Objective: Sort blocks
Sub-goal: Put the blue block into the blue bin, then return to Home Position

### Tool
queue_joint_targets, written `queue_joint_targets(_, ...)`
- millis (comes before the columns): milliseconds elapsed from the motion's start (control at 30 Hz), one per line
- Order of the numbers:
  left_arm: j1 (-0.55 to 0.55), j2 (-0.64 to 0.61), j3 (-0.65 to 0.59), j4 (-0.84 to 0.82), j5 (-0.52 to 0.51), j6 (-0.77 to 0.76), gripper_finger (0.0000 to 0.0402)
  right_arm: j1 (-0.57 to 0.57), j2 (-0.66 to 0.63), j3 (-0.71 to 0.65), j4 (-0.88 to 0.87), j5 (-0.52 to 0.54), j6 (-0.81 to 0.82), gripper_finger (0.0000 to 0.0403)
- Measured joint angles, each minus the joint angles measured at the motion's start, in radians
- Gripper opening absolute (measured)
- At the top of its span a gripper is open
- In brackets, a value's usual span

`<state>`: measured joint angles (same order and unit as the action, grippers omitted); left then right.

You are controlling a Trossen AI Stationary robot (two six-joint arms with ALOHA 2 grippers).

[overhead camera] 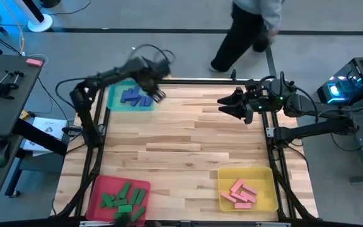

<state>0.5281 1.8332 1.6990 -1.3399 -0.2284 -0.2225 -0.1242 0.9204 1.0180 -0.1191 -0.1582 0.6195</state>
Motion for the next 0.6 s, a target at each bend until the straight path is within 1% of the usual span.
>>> queue_joint_targets(133, 0.179, -0.028, -0.11, 0.013, 0.053, 0.056, 0.0094, 0.0, -0.004, 0.0, -0.018, 0.0, -0.002, 0.0248)
queue_joint_targets(200, 0.245, -0.03, -0.152, 0.031, 0.125, 0.095, 0.0109, 0.0, -0.005, 0.0, -0.025, -0.001, -0.002, 0.0248)
queue_joint_targets(267, 0.296, -0.03, -0.189, 0.05, 0.19, 0.114, 0.0134, 0.0, -0.005, 0.0, -0.03, -0.001, -0.004, 0.0248)
queue_joint_targets(333, 0.331, -0.029, -0.211, 0.053, 0.21, 0.12, 0.0164, 0.0, -0.006, 0.0, -0.029, -0.001, -0.014, 0.0248)
queue_joint_targets(433, 0.364, -0.042, -0.213, 0.026, 0.213, 0.107, 0.0203, 0.0, -0.025, 0.0, -0.049, -0.001, -0.017, 0.0248)
queue_joint_targets(500, 0.368, -0.075, -0.214, 0.021, 0.213, 0.102, 0.0219, -0.008, -0.059, 0.003, -0.093, 0.004, -0.018, 0.0248)
queue_joint_targets(600, 0.338, -0.17, -0.214, 0.069, 0.219, 0.102, 0.0225, -0.026, -0.116, 0.039, -0.252, 0.048, -0.007, 0.0248)
